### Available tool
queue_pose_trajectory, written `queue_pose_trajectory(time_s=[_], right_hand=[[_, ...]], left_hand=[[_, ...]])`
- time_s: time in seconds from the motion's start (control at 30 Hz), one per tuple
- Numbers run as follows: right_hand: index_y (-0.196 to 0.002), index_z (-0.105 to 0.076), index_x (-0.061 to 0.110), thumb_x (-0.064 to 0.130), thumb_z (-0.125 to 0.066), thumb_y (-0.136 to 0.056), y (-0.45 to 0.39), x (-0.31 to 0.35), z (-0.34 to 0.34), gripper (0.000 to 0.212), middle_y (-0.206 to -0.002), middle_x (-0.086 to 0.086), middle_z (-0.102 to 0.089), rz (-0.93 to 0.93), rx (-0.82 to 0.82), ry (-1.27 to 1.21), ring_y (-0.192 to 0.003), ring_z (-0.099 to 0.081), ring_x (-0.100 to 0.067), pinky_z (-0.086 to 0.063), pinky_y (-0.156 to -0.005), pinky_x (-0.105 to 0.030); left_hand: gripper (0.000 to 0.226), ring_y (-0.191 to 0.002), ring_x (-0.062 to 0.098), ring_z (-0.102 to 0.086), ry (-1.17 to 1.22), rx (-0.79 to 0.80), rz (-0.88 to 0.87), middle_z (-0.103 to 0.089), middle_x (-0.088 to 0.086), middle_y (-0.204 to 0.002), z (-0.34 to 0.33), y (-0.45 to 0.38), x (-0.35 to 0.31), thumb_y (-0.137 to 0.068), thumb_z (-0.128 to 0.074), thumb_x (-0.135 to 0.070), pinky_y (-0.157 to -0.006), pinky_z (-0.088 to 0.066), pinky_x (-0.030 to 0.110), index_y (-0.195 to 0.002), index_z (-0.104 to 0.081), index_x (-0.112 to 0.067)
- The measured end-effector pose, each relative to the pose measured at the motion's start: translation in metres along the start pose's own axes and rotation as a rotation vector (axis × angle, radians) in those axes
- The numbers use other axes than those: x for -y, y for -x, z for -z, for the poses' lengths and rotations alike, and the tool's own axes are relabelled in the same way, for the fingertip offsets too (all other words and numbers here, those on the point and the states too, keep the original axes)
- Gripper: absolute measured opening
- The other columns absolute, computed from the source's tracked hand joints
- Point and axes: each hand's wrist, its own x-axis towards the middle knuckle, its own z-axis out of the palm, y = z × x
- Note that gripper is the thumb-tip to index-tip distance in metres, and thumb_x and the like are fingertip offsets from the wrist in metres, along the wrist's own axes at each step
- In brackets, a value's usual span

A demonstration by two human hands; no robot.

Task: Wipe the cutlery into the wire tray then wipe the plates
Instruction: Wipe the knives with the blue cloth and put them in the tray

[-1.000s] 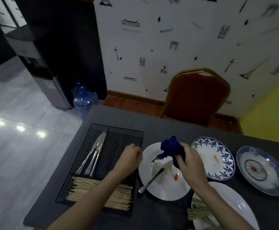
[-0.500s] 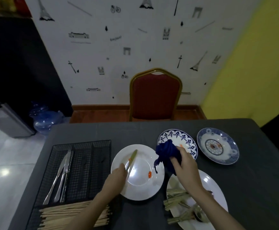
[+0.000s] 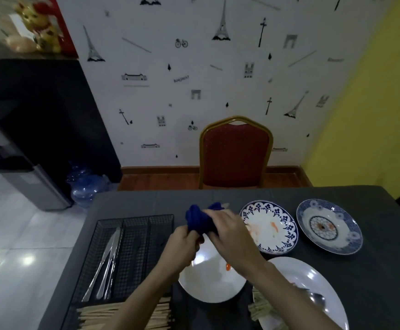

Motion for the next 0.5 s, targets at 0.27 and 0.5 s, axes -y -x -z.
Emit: queue_pose_trajectory(time_s=[0.27,0.5], right_hand=[[-0.115,-0.059,0.008,0.01,-0.072,-0.076,-0.01,-0.006,0.006,0.041,-0.1,-0.006,-0.067,-0.041,-0.106,0.069,-0.092,-0.061,-0.026,-0.051,-0.074,-0.041],[-0.116,-0.058,0.008,0.009,-0.072,-0.076,-0.028,-0.015,0.013,0.042,-0.101,-0.009,-0.067,-0.058,-0.038,0.129,-0.091,-0.061,-0.029,-0.048,-0.072,-0.042]], left_hand=[[0.027,-0.042,0.005,-0.042,-0.064,-0.066,-0.084,-0.05,-0.006,-0.052,-0.006,0.005,-0.001,-0.096,-0.041,-0.01,-0.046,-0.034,0.023,-0.079,-0.061,-0.009],[0.028,-0.045,0.003,-0.043,-0.049,-0.061,-0.134,-0.051,-0.007,-0.053,0.001,0.006,-0.002,-0.098,-0.042,-0.012,-0.045,-0.036,0.02,-0.079,-0.062,-0.009]])
